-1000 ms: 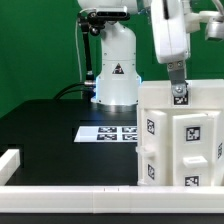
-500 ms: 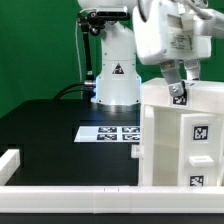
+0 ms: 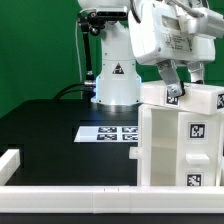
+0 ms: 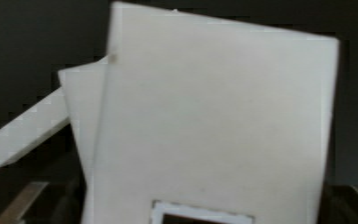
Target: Assemble cabinet
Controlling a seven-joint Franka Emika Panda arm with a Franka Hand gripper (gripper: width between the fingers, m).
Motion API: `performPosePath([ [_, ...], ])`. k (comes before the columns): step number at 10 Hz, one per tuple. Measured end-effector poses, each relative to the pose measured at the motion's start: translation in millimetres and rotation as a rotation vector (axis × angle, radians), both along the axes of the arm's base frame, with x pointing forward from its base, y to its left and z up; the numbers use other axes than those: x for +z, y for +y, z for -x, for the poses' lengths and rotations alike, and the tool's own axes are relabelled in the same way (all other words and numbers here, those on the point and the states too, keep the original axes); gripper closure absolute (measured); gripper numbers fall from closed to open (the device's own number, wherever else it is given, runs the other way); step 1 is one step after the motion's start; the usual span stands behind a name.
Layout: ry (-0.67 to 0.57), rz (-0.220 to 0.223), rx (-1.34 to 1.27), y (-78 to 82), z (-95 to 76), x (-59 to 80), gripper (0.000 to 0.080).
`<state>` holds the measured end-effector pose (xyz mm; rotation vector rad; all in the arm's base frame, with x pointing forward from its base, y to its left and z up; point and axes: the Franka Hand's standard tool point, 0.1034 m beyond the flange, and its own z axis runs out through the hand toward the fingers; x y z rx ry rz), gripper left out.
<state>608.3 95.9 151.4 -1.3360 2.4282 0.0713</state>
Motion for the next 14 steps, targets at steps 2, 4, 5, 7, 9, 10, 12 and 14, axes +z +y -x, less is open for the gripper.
performPosePath([
  [2, -0.006, 0.014, 0.108, -0.4, -0.5, 5.4, 0.0157],
  [4, -0.035, 0.032, 0.288, 1.4, -4.4, 25.0, 0.0151],
  [5, -0.051, 0.044, 0.371, 4.6, -7.2, 29.4, 0.015],
  [7, -0.08, 0.083, 0.497, 3.9, -6.1, 25.6, 0.015],
  [9, -0.101, 0.128, 0.682, 6.2, -3.3, 24.9, 0.015],
  [10, -0.086, 0.156, 0.834, 10.7, -0.3, 26.7, 0.015],
  [12, -0.129, 0.21, 1.128, 16.6, -3.6, 29.9, 0.015],
  [14, -0.164, 0.256, 1.334, 23.4, -1.7, 30.5, 0.015],
])
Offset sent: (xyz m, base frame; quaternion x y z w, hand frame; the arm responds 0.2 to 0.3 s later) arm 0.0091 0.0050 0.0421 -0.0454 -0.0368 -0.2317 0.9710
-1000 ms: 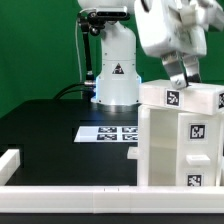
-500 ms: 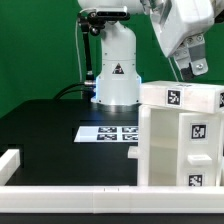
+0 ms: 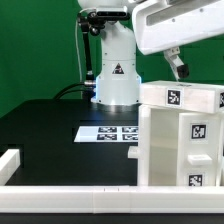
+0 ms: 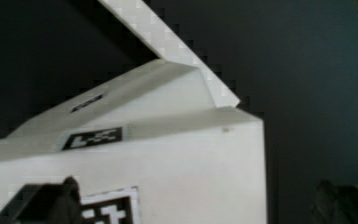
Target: Assemble cabinet
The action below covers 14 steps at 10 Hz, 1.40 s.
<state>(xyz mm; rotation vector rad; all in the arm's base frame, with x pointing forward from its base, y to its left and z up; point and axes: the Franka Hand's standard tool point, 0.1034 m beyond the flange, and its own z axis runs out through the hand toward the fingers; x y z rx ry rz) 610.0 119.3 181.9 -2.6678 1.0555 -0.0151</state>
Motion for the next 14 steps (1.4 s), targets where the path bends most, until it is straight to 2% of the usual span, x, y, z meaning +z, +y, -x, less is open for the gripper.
performPosePath([
  [2, -0.027, 0.013, 0.107, -3.2, -0.4, -0.8, 0.015],
  [3, -0.054, 0.038, 0.229, -3.6, -0.1, -1.0, 0.015],
  [4, -0.086, 0.119, 0.426, -4.6, -0.1, -0.8, 0.015],
  [6, -0.112, 0.236, 0.763, 0.4, -3.1, 6.5, 0.015],
  [7, -0.125, 0.26, 0.869, 3.4, -2.8, 6.3, 0.015],
  [11, -0.154, 0.271, 1.104, -1.0, -2.0, 4.1, 0.015],
  [13, -0.071, 0.222, 1.292, -13.5, 2.4, -4.5, 0.015],
  [14, -0.066, 0.221, 1.345, -15.8, -2.3, -5.0, 0.015],
])
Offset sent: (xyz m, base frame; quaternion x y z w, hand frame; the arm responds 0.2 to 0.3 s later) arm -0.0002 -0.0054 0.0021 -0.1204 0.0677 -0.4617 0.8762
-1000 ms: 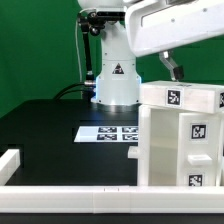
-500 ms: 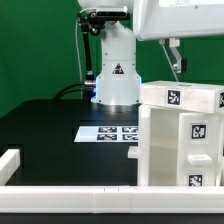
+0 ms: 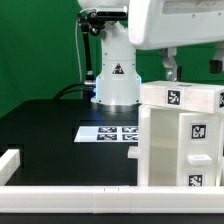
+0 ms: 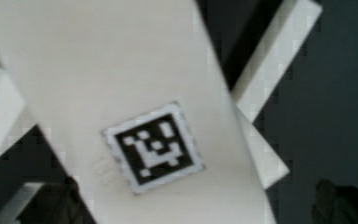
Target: Assemble cabinet
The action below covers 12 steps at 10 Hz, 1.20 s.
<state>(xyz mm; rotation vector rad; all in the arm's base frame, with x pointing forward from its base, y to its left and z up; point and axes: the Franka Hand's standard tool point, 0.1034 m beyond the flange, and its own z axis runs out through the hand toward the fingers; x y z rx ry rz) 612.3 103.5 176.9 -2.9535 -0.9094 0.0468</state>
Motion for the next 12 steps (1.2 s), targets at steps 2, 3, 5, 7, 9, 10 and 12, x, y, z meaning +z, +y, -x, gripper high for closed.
performPosePath([
  [2, -0.003, -0.006, 0.139, -2.2, 0.2, -0.7, 0.015],
  [3, -0.005, -0.008, 0.188, -2.7, 0.2, -0.9, 0.015],
  [5, 0.013, -0.007, 0.187, -2.8, 6.6, -9.7, 0.015],
  [7, 0.013, -0.007, 0.184, -4.7, 7.3, -15.8, 0.015],
  [9, 0.011, -0.006, 0.184, -5.5, 7.7, -23.2, 0.015],
  [10, -0.018, -0.007, 0.197, -9.3, 2.1, -24.6, 0.015],
  [12, -0.028, -0.005, 0.16, -10.5, 1.0, -25.8, 0.015],
])
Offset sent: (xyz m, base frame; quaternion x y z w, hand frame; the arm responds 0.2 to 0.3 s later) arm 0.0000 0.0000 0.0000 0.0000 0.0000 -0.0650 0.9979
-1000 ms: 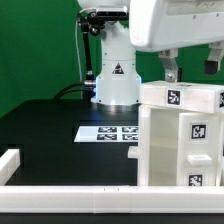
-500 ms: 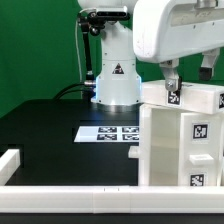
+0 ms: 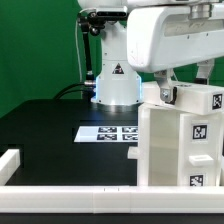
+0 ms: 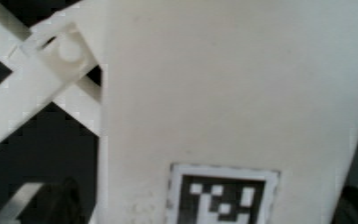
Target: Assemble cabinet
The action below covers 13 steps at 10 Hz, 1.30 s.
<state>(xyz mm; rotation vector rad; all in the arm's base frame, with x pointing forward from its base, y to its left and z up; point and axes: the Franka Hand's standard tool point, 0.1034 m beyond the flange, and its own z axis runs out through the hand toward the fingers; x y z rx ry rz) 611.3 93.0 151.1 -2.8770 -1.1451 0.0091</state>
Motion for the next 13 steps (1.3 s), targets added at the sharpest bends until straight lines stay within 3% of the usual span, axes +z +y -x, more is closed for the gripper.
performPosePath([
  [1, 0.0, 0.0, -0.008, 0.0, -0.3, 0.2, 0.024],
  [4, 0.009, 0.004, -0.247, 0.0, -0.2, -0.1, 0.0245],
  [6, 0.026, 0.006, -0.539, 0.6, 0.1, -0.4, 0.0245],
  [8, 0.062, -0.031, -0.807, -1.2, -0.3, -0.1, 0.0245],
  [13, 0.091, -0.021, -1.27, -6.0, -2.0, -0.5, 0.0245],
])
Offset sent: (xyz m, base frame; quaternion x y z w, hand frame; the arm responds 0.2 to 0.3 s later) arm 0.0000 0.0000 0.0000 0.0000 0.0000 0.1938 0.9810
